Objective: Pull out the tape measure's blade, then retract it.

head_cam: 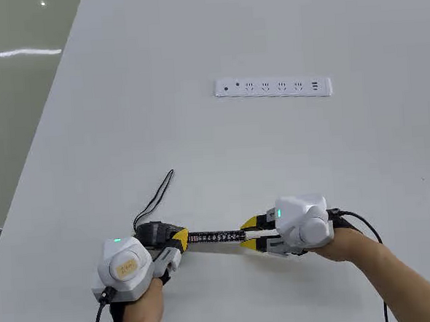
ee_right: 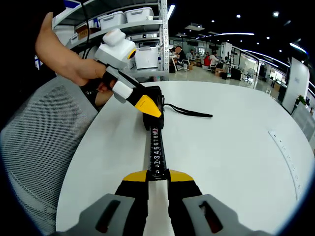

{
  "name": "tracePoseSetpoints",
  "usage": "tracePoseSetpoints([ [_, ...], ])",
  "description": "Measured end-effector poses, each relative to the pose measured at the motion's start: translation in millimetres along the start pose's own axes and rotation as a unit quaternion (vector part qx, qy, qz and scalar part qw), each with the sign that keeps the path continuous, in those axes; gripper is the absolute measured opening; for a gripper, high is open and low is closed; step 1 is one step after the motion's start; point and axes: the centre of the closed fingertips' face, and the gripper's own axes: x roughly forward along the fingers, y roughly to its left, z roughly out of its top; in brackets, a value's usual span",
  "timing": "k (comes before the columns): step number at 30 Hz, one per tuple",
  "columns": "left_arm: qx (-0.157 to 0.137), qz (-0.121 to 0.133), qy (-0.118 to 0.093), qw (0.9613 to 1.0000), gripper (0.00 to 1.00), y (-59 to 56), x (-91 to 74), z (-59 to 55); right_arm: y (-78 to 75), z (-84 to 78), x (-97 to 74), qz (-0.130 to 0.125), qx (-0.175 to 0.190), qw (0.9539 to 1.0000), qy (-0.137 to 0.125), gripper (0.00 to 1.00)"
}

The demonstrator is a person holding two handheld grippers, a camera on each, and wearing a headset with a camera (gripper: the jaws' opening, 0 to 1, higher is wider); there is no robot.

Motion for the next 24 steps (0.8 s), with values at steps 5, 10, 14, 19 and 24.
tracePoseSetpoints([
  [5, 0.000, 0.000, 0.002, 1.0000, 0.60, -0.3, -0.3, -0.3, 0.9, 1.3, 3.4, 0.001, 0.000, 1.0000, 0.000, 0.13],
  [10, -0.004, -0.001, 0.002, 1.0000, 0.60, 0.2, -0.9, -0.2, 0.7, 3.2, 5.3, 0.001, 0.000, 1.0000, -0.002, 0.13],
  [14, -0.004, -0.001, 0.003, 1.0000, 0.60, 0.4, -0.3, -0.7, 0.9, 4.3, 6.7, 0.003, 0.000, 1.0000, -0.002, 0.13],
  [19, -0.003, -0.001, 0.003, 1.0000, 0.60, 0.4, -0.7, -0.6, 1.0, 4.8, 8.0, 0.004, 0.000, 1.0000, -0.002, 0.13],
  [24, -0.001, -0.002, 0.004, 1.0000, 0.60, 0.7, -1.0, -1.0, 2.6, 5.8, 9.3, 0.006, 0.000, 1.0000, -0.001, 0.13],
])
